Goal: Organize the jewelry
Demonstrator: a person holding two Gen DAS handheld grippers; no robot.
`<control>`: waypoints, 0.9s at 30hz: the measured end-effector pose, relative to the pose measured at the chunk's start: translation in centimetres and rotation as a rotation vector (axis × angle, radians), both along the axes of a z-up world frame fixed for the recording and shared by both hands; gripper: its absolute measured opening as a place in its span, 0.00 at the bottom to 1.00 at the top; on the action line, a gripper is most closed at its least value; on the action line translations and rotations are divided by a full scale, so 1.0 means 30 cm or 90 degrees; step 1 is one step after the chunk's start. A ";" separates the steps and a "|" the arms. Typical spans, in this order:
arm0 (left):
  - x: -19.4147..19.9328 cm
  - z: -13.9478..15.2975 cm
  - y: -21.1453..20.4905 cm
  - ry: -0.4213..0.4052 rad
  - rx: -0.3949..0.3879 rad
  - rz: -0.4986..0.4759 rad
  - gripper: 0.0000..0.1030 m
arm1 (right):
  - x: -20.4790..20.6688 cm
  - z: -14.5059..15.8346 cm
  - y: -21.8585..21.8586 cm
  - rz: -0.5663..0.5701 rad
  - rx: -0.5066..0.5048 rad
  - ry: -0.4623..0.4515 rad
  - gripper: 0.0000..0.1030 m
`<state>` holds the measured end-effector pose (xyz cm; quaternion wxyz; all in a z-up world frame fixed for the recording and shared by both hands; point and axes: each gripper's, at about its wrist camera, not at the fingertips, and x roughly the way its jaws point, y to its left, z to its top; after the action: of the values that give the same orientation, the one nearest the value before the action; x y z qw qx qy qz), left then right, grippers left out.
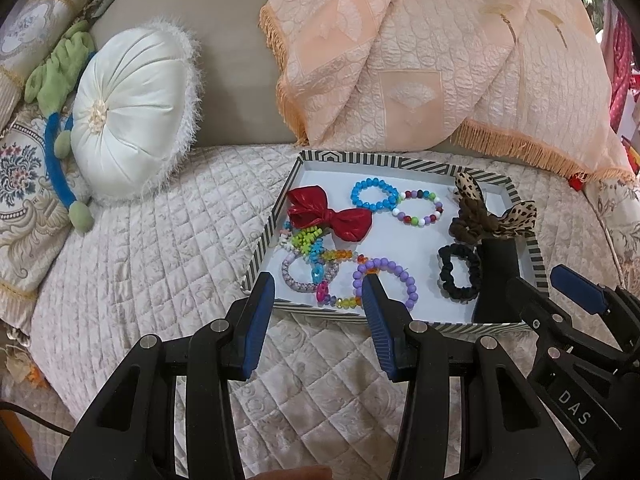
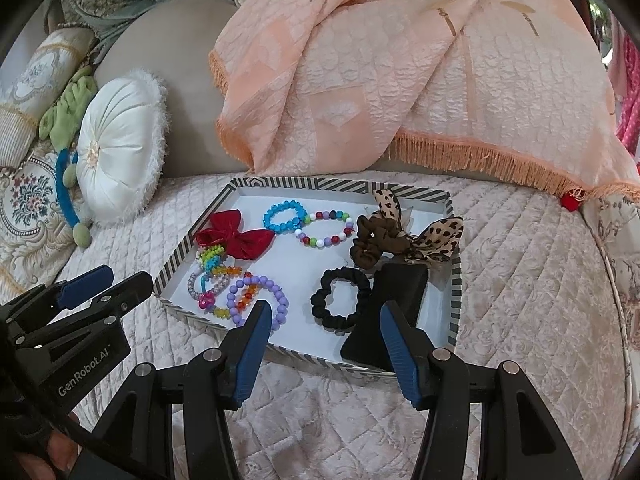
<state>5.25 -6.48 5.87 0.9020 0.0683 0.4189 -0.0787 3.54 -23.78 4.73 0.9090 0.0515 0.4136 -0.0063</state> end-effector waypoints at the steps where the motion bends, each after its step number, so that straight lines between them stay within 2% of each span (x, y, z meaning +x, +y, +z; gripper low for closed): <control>1: 0.000 0.000 0.000 0.000 0.000 0.000 0.44 | -0.001 -0.001 -0.002 0.000 0.001 0.000 0.53; 27: 0.001 -0.007 -0.001 0.003 0.003 0.001 0.44 | 0.007 -0.002 0.005 0.003 -0.002 0.005 0.53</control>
<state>5.29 -6.52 5.65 0.9009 0.0696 0.4214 -0.0772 3.74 -23.62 4.66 0.9075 0.0490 0.4171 -0.0055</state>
